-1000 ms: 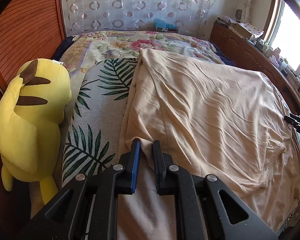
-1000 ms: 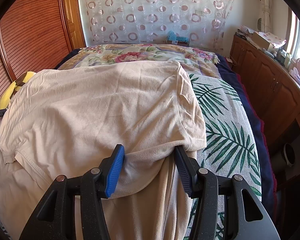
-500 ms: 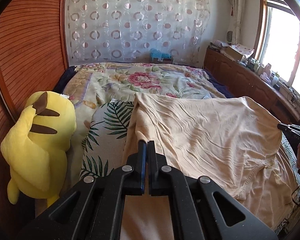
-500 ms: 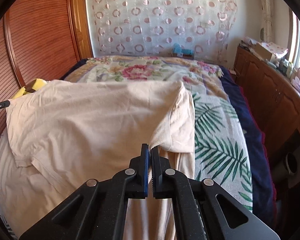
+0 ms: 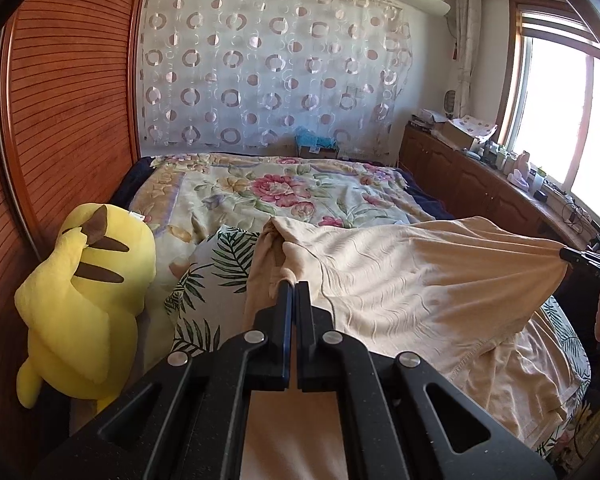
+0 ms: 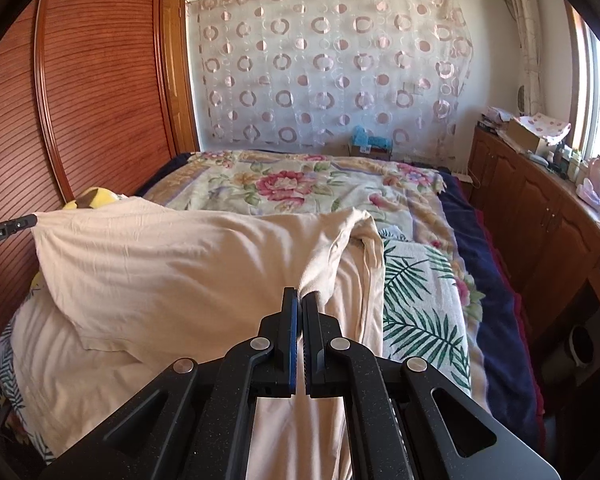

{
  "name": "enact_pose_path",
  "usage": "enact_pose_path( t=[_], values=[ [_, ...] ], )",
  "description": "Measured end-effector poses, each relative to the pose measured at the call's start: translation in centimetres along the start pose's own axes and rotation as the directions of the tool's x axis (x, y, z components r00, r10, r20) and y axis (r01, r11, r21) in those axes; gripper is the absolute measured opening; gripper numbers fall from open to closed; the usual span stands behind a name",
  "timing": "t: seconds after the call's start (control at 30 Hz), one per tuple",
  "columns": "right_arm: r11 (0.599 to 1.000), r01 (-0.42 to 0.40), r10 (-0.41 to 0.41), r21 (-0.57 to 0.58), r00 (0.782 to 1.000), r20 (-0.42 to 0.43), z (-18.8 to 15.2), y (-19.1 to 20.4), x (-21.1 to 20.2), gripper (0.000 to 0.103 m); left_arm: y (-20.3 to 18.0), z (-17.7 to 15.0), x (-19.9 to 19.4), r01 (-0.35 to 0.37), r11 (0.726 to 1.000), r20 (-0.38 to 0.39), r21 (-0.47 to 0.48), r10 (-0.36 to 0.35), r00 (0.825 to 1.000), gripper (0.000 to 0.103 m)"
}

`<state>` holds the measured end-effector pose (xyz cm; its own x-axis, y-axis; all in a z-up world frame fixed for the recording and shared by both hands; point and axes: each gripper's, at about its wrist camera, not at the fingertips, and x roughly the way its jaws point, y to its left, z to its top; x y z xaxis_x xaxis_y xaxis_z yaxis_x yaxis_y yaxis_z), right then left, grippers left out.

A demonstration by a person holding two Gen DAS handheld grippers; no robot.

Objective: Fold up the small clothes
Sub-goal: 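Lift the held edge with both grippers and fold it over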

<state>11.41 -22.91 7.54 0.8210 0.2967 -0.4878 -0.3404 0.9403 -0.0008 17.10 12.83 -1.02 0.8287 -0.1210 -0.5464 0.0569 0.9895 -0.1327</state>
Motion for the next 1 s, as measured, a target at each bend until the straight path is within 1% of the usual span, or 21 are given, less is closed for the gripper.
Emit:
enact_pose_path(
  t=[0.13, 0.27, 0.5, 0.6, 0.7, 0.77, 0.87, 0.93, 0.97, 1.0],
  values=[
    [1.0, 0.005, -0.004, -0.022, 0.999, 0.033, -0.6, 0.2, -1.7, 0.002, 0.6, -0.2, -2.2, -0.001, 1.0, 0.043, -0.015, 0.002, 0.999, 0.002],
    [1.0, 0.004, -0.002, -0.029, 0.999, 0.054, -1.8, 0.7, -3.7, 0.002, 1.1, -0.5, -4.2, -0.002, 1.0, 0.067, -0.025, 0.004, 0.998, 0.002],
    [0.999, -0.013, 0.016, -0.041, 0.997, 0.07, -3.9, 1.9, -7.6, 0.002, 1.8, -2.1, -8.6, -0.007, 0.999, 0.112, -0.039, 0.011, 0.994, 0.002],
    [0.999, -0.021, 0.024, -0.037, 0.997, 0.068, -4.8, 2.0, -9.3, 0.002, 2.1, -3.0, -10.1, -0.017, 0.999, 0.111, -0.044, 0.022, 0.994, 0.002],
    [0.999, -0.029, 0.03, -0.03, 0.998, 0.048, -5.3, 2.0, -10.5, 0.002, 3.0, -4.1, -10.2, -0.026, 0.998, 0.083, -0.062, 0.031, 0.996, 0.002],
    [0.999, -0.033, 0.034, -0.02, 0.999, 0.024, -6.0, 1.7, -10.3, 0.002, 3.2, -5.3, -8.8, -0.04, 0.998, 0.025, -0.051, 0.041, 0.999, 0.002],
    [0.999, -0.03, 0.029, -0.011, 0.998, -0.062, -8.2, 1.8, -7.8, 0.002, 4.0, -7.9, -6.1, -0.076, 0.995, -0.069, -0.063, 0.072, 0.995, 0.002],
    [1.0, -0.017, 0.018, 0.009, 0.992, -0.127, -9.9, 1.2, -5.6, 0.002, 4.3, -9.7, -4.7, -0.078, 0.994, -0.125, -0.076, 0.068, 0.99, 0.002],
    [1.0, 0.005, -0.004, 0.01, 0.988, -0.156, -10.9, 1.0, -4.5, 0.002, 4.4, -10.4, -4.5, -0.074, 0.994, -0.142, -0.081, 0.062, 0.988, 0.002],
    [1.0, 0.009, -0.006, 0.017, 0.984, -0.176, -11.6, 0.7, -3.8, 0.004, 4.4, -11.0, -4.3, -0.073, 0.994, -0.159, -0.082, 0.059, 0.986, 0.003]
  ],
)
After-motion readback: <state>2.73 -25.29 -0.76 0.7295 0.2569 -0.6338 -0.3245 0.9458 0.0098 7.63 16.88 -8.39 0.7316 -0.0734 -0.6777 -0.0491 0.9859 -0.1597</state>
